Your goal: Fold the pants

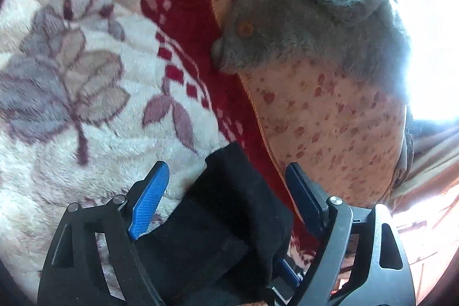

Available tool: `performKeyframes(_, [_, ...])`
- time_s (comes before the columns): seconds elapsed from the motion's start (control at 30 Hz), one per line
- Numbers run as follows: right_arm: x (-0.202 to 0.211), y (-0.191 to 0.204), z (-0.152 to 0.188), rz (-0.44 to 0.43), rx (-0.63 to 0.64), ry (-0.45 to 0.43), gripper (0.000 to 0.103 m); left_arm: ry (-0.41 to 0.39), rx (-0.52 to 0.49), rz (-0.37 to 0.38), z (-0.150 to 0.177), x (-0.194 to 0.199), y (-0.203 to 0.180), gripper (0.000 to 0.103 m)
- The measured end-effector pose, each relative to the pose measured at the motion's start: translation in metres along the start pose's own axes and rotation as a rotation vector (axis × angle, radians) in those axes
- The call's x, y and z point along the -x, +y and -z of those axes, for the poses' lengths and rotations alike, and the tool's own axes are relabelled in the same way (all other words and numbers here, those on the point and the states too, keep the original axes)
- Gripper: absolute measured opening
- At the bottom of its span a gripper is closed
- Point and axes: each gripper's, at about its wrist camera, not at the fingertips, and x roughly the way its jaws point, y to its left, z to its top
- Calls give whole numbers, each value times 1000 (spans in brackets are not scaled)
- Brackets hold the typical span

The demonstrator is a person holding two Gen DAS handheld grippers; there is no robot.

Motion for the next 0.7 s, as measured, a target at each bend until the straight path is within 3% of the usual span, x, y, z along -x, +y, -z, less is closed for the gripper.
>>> performKeyframes(0.3, [14,-8,14,-15,-46,-19,58,79,-27,36,7,-37,-22,83])
performKeyframes(0.37, [15,-9,15,-19,-55,-20,58,110,-53,44,9,-49,-26,66])
performKeyframes(0.43, [15,-10,17,-17,-59,-21,58,132,-87,-11,12,-62,-31,25])
performKeyframes(0.47, [15,-10,18,-18,-56,-22,56,140,-99,-22,13,-66,-33,20])
performKeyframes(0.5, [13,-11,19,-9,-42,-21,53,134,-114,-28,14,-67,-37,15])
performKeyframes(0.57, [11,-9,21,24,-7,-23,23,95,-155,-34,17,-60,-48,13])
performKeyframes(0.7, [21,-20,17,20,-39,-78,8,-18,-334,8,25,-21,-100,12])
